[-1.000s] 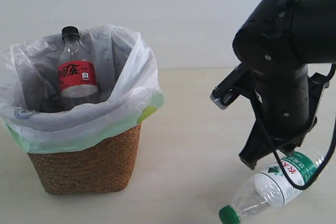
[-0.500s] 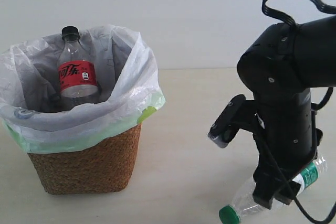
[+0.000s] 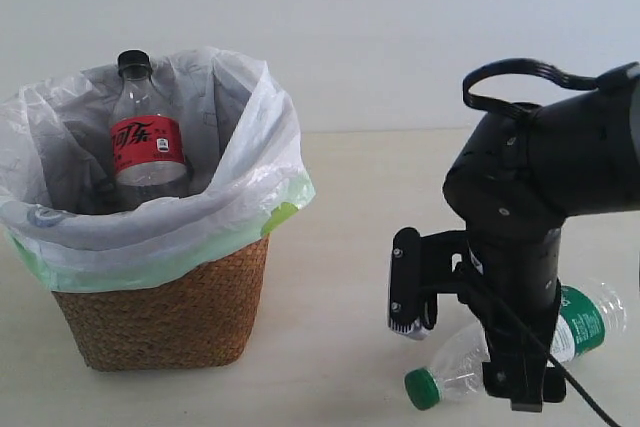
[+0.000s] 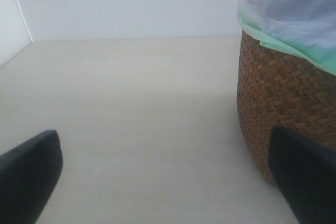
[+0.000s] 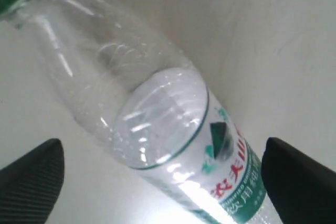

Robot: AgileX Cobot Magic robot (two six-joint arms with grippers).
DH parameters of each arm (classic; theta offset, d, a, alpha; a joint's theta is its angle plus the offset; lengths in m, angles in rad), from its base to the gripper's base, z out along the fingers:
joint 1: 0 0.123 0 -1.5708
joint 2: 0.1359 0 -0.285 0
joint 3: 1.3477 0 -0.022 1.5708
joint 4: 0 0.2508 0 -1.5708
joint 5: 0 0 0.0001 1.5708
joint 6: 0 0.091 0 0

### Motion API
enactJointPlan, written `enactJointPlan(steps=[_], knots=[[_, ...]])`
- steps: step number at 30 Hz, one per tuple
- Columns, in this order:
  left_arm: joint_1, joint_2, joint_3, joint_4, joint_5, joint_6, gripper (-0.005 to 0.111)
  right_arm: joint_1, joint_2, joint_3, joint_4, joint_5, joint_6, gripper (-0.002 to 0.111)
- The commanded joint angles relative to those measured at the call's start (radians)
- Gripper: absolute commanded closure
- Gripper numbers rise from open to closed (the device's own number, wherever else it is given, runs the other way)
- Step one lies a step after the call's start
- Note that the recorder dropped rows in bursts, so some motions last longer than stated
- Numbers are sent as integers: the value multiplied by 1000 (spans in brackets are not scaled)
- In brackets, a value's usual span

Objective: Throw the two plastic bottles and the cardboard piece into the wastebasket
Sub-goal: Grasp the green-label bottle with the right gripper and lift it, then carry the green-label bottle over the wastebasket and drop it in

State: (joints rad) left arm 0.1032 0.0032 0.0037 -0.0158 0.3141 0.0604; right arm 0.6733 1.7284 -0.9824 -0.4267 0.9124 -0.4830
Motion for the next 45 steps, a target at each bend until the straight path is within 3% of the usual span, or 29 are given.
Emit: enactJointPlan(steps=[1,10,13,16,17,19,24,27,35,40,45], knots=[[4,-3,-4,-2,-6,-9,-1,-2,2,45,-8,-81,-23,16],[4,-3,-4,-2,-6,-9,-1,-2,91,86,-61,-236,40,19],[4,-3,-4,-2,-6,-9,-1,-2,89,86,-111,-213,57,46],[4,-3,-4,-2,-6,-9,-1,-2,78,82,-126,-137,59,98],[4,-3,-4,-2,-6,-9,-1,-2,71,82,-142,-107,71,108],[4,-3,-4,-2,-6,-9,-1,-2,63,82,-207,-73,123,108],[4,-3,-4,-2,-6,-9,-1,-2,-2,35,-455,29,544,108],[4,-3,-4,-2,-6,-9,-1,-2,-66,-35,-524,96,655,108],[4,-3,-4,-2,-6,-9,-1,-2,-195,-307,-484,74,1050,108],[4,-3,-4,-2,-6,-9,-1,-2,-188,-446,-293,-51,1083,108],[4,-3,-4,-2,-6,-9,-1,-2,-141,-500,-265,-56,1109,108]])
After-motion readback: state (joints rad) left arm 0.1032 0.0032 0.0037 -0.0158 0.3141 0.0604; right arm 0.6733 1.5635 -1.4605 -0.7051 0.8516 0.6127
